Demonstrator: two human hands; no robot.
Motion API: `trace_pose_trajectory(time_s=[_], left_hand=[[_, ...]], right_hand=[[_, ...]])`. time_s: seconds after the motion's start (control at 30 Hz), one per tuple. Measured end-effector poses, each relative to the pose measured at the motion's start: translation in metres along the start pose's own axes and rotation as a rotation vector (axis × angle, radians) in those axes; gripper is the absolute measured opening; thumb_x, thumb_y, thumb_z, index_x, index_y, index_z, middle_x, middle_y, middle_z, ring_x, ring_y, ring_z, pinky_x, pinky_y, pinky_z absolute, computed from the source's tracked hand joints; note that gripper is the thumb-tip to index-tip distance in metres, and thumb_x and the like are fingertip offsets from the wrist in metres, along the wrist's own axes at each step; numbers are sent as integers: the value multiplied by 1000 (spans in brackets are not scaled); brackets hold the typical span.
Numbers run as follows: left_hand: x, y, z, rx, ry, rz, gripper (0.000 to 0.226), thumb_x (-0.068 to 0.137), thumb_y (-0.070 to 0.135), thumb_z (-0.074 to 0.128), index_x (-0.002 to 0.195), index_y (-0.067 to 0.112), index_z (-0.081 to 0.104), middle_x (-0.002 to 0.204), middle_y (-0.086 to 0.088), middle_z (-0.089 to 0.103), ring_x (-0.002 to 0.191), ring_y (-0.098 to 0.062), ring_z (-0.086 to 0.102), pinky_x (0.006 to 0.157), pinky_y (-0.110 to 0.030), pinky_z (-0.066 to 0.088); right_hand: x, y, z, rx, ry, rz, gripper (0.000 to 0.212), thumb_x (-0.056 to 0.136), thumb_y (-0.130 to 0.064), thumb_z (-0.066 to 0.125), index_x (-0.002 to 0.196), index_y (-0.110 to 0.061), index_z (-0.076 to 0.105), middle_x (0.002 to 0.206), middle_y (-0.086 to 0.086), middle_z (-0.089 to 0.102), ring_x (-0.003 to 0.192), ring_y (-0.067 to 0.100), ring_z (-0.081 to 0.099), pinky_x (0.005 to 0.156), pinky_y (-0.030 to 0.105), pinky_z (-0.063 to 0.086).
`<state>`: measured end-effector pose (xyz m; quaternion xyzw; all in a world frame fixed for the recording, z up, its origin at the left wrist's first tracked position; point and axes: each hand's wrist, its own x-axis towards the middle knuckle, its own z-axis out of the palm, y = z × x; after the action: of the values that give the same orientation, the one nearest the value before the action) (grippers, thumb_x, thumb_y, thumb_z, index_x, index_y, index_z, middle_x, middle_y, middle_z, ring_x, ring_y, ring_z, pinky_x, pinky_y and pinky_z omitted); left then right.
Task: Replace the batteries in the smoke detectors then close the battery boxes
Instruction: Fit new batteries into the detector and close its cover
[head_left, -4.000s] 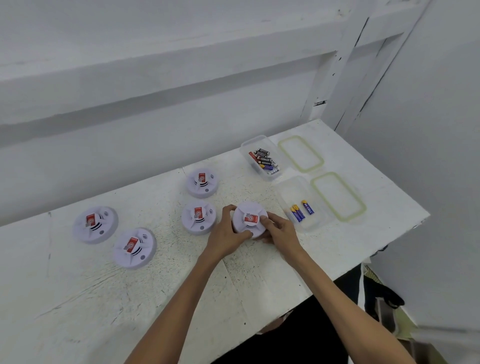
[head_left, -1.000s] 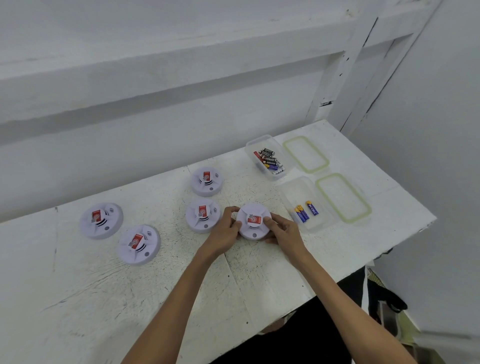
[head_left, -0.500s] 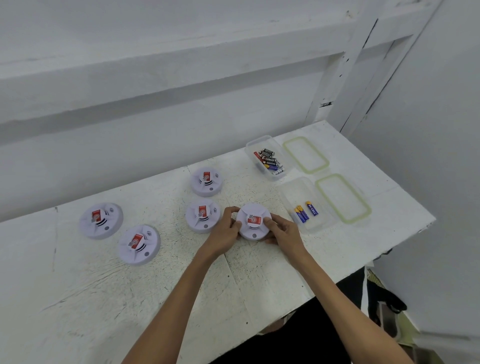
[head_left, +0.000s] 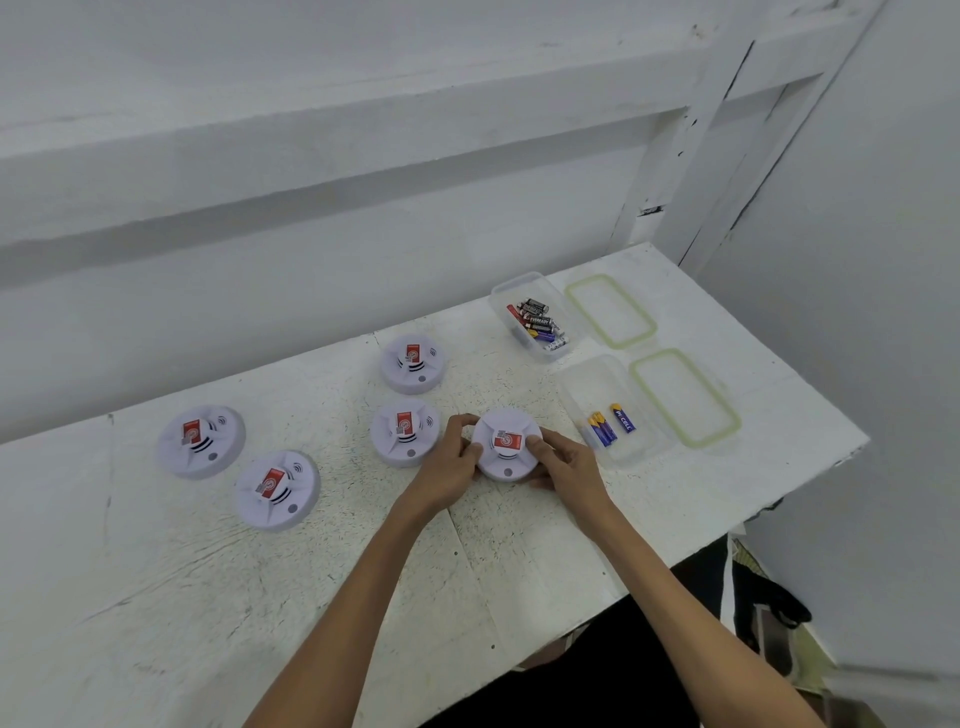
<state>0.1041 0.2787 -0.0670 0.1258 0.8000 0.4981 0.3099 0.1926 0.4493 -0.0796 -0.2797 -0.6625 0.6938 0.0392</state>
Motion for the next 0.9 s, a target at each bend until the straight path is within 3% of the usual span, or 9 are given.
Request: trace_pose_trajectory(time_s=[0.17,0.33,0.47,0.53,0.73,0.9], left_hand=[[-1,0,0,-3,-4,-4,32,108,22,41,139,29,39,109,-4,64,99,-20,65,84,-31,53],[-1,0,1,-12,7,4,33,108,21,42,140,27,40,107,-4,64,93,-16,63,82,-30,52],[-2,-2,3,-38,36,9,34,108,24,41,142,29,41,112,-4,64,97,-14,63,88,-34,54],[-5,2,2,-83,64,17,34,109,26,41,142,31,43,119,0,64,102,-9,63,86,-30,53],[-10,18,-41,-246,214,90,27,109,28,43,133,40,47,123,4,66,109,-16,66,93,-37,57],[-12,12,-105,-325,479,67,27,105,24,52,132,24,49,104,-5,72,85,-17,71,84,-34,60]], right_hand=[[0,0,1,-5,6,11,33,96,-28,64,126,-15,67,100,6,77,93,30,73,78,44,61],[-3,-3,2,-10,13,20,32,96,-29,64,125,-17,68,100,5,77,93,29,73,77,41,61],[-4,-6,4,-12,11,39,32,96,-31,64,124,-14,68,99,7,77,93,30,73,78,43,61],[-4,-12,7,-16,8,30,32,96,-31,63,122,-13,68,99,6,77,93,26,73,79,44,62],[6,-56,50,-44,35,-94,33,94,-37,64,118,-15,63,93,5,76,80,18,75,69,36,62],[25,-89,119,-103,-52,-86,42,90,-45,67,118,-18,51,104,-1,70,83,12,74,79,32,60]])
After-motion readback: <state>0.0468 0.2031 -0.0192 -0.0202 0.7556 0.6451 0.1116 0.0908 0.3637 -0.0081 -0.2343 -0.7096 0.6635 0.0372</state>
